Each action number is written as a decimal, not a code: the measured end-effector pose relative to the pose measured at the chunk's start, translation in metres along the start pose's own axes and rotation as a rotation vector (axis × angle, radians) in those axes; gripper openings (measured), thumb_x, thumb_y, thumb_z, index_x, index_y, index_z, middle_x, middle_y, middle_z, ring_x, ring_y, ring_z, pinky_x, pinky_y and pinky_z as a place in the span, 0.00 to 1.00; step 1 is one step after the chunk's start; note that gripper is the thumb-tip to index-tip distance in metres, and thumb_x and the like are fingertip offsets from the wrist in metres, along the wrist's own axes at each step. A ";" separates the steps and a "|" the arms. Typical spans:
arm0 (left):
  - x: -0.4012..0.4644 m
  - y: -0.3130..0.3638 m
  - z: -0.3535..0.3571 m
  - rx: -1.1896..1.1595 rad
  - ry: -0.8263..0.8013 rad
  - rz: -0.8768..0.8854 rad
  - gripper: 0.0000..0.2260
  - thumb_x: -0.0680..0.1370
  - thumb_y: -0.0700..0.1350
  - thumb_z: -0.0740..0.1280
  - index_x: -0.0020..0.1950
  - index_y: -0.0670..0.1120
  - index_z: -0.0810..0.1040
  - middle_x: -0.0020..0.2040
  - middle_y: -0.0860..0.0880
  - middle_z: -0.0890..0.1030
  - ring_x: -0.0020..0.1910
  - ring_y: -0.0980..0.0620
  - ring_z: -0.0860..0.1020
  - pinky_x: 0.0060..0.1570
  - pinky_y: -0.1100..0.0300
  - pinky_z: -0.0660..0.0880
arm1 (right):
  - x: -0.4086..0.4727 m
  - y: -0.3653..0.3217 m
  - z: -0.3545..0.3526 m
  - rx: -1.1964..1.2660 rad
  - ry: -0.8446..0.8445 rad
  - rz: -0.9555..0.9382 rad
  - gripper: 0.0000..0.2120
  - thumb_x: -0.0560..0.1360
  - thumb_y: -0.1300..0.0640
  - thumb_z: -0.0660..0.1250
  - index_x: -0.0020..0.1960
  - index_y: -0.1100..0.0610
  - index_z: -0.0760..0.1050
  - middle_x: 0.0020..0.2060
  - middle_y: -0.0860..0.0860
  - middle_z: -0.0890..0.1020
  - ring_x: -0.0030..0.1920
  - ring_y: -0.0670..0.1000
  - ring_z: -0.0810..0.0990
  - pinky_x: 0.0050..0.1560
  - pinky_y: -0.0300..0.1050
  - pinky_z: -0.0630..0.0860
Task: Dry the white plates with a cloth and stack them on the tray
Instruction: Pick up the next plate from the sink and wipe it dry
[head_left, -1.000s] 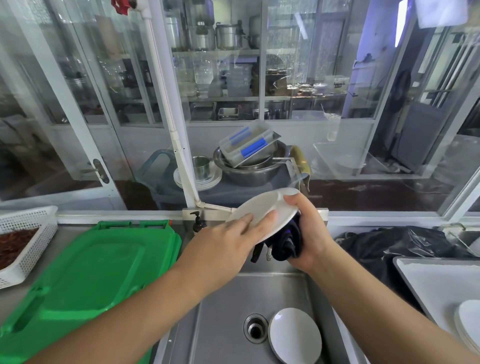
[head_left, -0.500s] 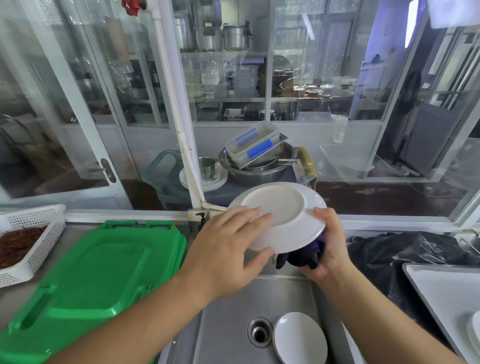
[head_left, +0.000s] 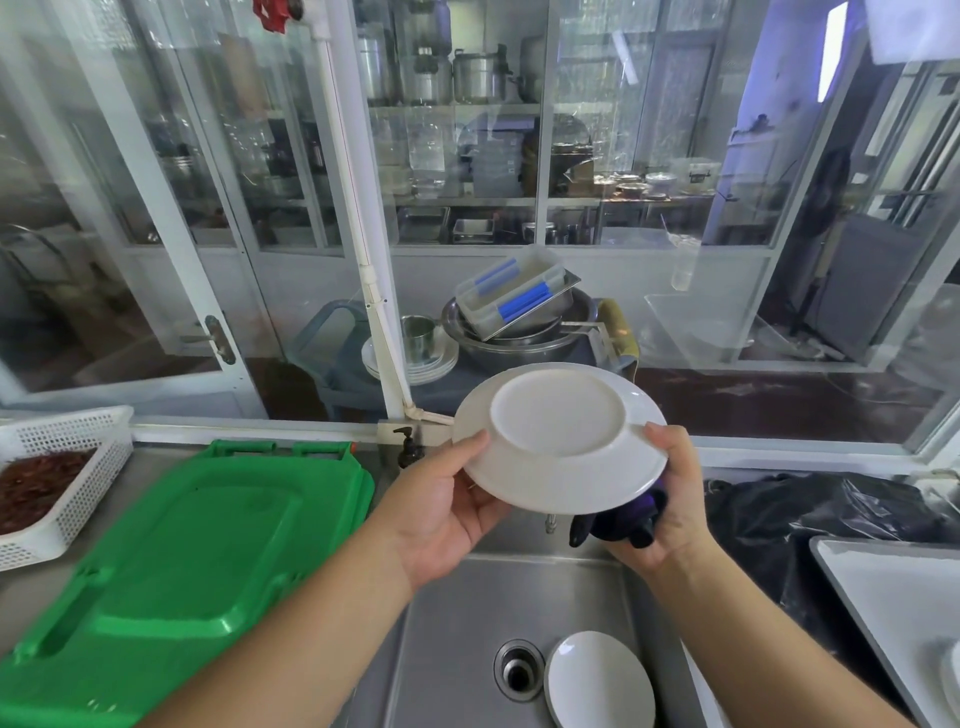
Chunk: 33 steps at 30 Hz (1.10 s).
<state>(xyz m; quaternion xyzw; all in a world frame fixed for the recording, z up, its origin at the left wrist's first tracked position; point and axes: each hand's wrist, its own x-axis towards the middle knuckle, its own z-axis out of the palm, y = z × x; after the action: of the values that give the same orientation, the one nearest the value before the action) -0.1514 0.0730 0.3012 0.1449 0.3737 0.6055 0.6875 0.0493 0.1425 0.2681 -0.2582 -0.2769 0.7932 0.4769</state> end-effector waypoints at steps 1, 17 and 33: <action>0.000 -0.003 0.001 -0.028 -0.001 0.008 0.23 0.73 0.42 0.73 0.67 0.41 0.78 0.58 0.41 0.86 0.49 0.45 0.87 0.39 0.53 0.85 | 0.000 0.001 -0.002 -0.001 0.010 -0.004 0.24 0.64 0.42 0.71 0.53 0.54 0.89 0.50 0.60 0.86 0.45 0.65 0.85 0.38 0.55 0.81; -0.009 0.016 -0.015 0.258 0.031 0.225 0.12 0.80 0.35 0.66 0.63 0.40 0.80 0.55 0.40 0.86 0.51 0.45 0.85 0.40 0.53 0.86 | 0.016 -0.032 -0.013 -0.140 0.481 0.001 0.13 0.80 0.49 0.68 0.57 0.58 0.80 0.49 0.59 0.82 0.48 0.58 0.83 0.57 0.56 0.83; -0.019 0.000 -0.004 0.659 -0.127 0.315 0.12 0.81 0.35 0.69 0.49 0.50 0.88 0.48 0.46 0.88 0.46 0.50 0.86 0.40 0.57 0.82 | -0.005 -0.009 0.082 -1.580 -0.081 -0.916 0.16 0.76 0.53 0.73 0.63 0.49 0.83 0.56 0.46 0.82 0.56 0.50 0.80 0.57 0.42 0.76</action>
<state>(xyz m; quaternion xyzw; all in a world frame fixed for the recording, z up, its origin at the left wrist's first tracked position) -0.1535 0.0537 0.3049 0.4515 0.4783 0.5410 0.5241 0.0022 0.1259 0.3334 -0.3464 -0.8312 0.1143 0.4195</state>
